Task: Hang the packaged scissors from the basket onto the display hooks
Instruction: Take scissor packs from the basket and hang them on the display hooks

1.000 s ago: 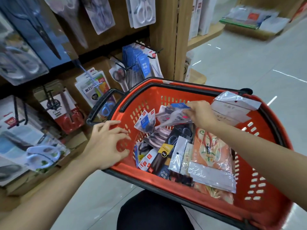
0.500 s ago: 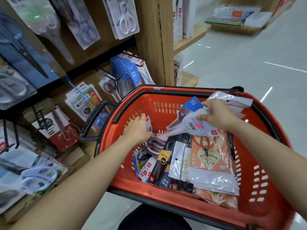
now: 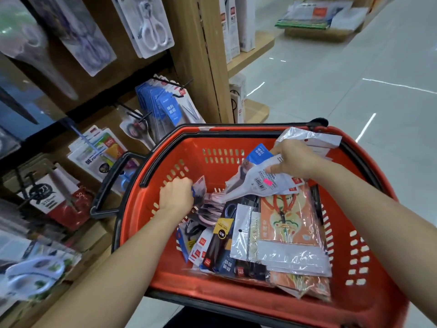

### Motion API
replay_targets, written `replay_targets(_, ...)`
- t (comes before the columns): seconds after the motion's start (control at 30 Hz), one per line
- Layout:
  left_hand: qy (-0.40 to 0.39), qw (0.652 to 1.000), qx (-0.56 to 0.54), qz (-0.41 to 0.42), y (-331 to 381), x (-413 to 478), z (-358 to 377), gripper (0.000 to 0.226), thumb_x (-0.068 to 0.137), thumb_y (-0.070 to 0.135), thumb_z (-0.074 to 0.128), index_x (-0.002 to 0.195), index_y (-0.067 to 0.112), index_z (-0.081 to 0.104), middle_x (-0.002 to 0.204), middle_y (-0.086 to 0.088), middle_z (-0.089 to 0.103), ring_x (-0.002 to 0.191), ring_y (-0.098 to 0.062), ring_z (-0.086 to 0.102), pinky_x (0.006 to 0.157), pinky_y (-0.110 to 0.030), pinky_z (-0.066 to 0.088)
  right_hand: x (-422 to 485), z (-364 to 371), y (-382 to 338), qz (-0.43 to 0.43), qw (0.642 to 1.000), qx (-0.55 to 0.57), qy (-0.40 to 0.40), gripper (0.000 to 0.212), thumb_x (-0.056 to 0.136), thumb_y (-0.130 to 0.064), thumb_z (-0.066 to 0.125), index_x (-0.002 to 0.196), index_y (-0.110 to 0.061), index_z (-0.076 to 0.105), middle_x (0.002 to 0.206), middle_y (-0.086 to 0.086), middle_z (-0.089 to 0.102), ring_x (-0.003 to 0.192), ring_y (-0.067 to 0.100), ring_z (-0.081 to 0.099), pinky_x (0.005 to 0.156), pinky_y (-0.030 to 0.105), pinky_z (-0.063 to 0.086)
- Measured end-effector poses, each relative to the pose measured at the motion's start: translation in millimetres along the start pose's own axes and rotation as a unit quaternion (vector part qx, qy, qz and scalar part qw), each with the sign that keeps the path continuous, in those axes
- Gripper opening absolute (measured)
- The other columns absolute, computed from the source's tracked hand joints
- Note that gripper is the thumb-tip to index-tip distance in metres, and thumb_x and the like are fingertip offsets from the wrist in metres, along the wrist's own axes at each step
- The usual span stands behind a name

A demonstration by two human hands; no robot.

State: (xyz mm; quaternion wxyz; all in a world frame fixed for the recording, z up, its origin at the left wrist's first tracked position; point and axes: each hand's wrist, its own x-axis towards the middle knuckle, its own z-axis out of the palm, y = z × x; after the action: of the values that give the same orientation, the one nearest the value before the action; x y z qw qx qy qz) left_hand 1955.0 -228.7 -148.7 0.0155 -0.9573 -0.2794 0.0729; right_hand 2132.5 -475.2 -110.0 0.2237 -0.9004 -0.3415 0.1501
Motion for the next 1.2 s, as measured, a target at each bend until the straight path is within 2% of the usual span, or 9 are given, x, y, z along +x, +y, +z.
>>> replay_targets(0.1, 0.092, 0.991, -0.101, 0.003, -2.3, -3.7, -12.5, 0.019, 0.101, 0.02, 0.061, 0.115, 0.02, 0.072, 0.111, -0.01, 0.073, 0.103, -0.039, 0.067, 0.081, -0.044, 0.052, 0.6, -3.3, 3.4, -0.036, 0.997, 0.01, 0.061, 0.03, 0.086, -0.023, 0.083, 0.114, -0.014, 0.078, 0.105, 0.005, 0.075, 0.092, 0.022, 0.066, 0.076, 0.035, 0.052)
replay_targets(0.17, 0.163, 0.97, -0.178, 0.03, -3.0, -7.4, -23.4, 0.014, 0.1, 0.021, 0.064, 0.109, 0.019, 0.073, 0.105, -0.004, 0.074, 0.095, -0.033, 0.069, 0.076, -0.04, 0.051, -0.5, -5.9, 3.3, -0.075, 0.99, 0.059, 0.099, 0.015, 0.084, -0.018, 0.083, 0.099, -0.014, 0.08, 0.101, 0.0, 0.073, 0.095, 0.022, 0.068, 0.083, 0.042, 0.056)
replay_targets(0.3, 0.224, 0.91, -0.344, 0.057, -8.9, -17.7, -48.4, 0.011, 0.096, 0.018, 0.071, 0.104, 0.017, 0.078, 0.098, 0.011, 0.075, 0.091, -0.012, 0.069, 0.08, -0.033, 0.056, -6.2, -9.6, -7.7, -0.082, 0.982, 0.129, 0.109, 0.012, 0.08, -0.01, 0.086, 0.09, -0.014, 0.081, 0.086, -0.007, 0.074, 0.073, -0.001, 0.063, 0.069, 0.024, 0.049)
replay_targets(0.43, 0.249, 0.864, -0.435, 0.039, -19.9, -34.3, -70.7, 0.016, 0.096, 0.018, 0.073, 0.11, 0.016, 0.079, 0.097, 0.014, 0.072, 0.089, 0.0, 0.067, 0.081, -0.022, 0.057, -15.7, -14.2, -27.0, -0.059, 0.967, 0.239, 0.069, 0.015, 0.078, -0.009, 0.088, 0.086, -0.014, 0.077, 0.073, -0.005, 0.076, 0.063, -0.001, 0.066, 0.053, 0.015, 0.048)
replay_targets(0.63, 0.258, 0.805, -0.533, 0.044, -37.7, -66.5, -110.2, 0.016, 0.094, 0.014, 0.074, 0.109, 0.02, 0.078, 0.1, 0.017, 0.075, 0.093, 0.001, 0.071, 0.078, -0.015, 0.055, -20.4, -46.2, -73.2, -0.076, 0.95, 0.303, -0.006, 0.016, 0.081, -0.01, 0.084, 0.092, -0.014, 0.074, 0.085, -0.001, 0.08, 0.079, 0.016, 0.078, 0.067, 0.032, 0.062)
replay_targets(0.8, 0.309, 0.768, -0.558, 0.056, -59.4, -87.6, -148.7, 0.02, 0.093, 0.009, 0.075, 0.099, 0.027, 0.078, 0.089, 0.032, 0.073, 0.089, 0.012, 0.067, 0.078, -0.008, 0.049, -14.5, -89.2, -139.1, -0.187, 0.951, 0.243, -0.047, 0.021, 0.074, -0.017, 0.087, 0.09, -0.012, 0.075, 0.082, -0.001, 0.079, 0.073, 0.011, 0.074, 0.065, 0.025, 0.059)
replay_targets(0.93, 0.377, 0.737, -0.558, 0.053, -94.4, -102.1, -177.8, 0.015, 0.091, 0.009, 0.077, 0.101, 0.019, 0.08, 0.097, 0.014, 0.077, 0.09, 0.003, 0.07, 0.081, -0.016, 0.054, -13.7, -106.6, -197.3, -0.261, 0.938, 0.226, -0.038, 0.018, 0.078, -0.008, 0.087, 0.092, -0.006, 0.076, 0.082, -0.001, 0.079, 0.073, 0.007, 0.072, 0.065, 0.022, 0.056)
replay_targets(1.03, 0.431, 0.701, -0.565, 0.052, -122.2, -121.1, -205.9, 0.015, 0.091, 0.013, 0.078, 0.098, 0.026, 0.078, 0.096, 0.012, 0.077, 0.089, 0.001, 0.071, 0.079, -0.019, 0.056, -15.0, -111.5, -235.5, -0.302, 0.918, 0.253, -0.036, 0.018, 0.079, -0.008, 0.086, 0.094, -0.006, 0.075, 0.083, -0.001, 0.079, 0.078, 0.01, 0.075, 0.066, 0.021, 0.057)
replay_targets(1.2, 0.431, 0.717, -0.542, 0.08, -164.5, -164.5, -240.8, 0.017, 0.09, 0.017, 0.08, 0.098, 0.032, 0.077, 0.094, 0.016, 0.078, 0.097, -0.005, 0.073, 0.077, -0.026, 0.06, -23.4, -104.0, -305.5, -0.372, 0.89, 0.26, -0.042, 0.018, 0.082, -0.002, 0.082, 0.097, -0.008, 0.075, 0.082, -0.005, 0.078, 0.076, 0.007, 0.073, 0.069, 0.021, 0.057)
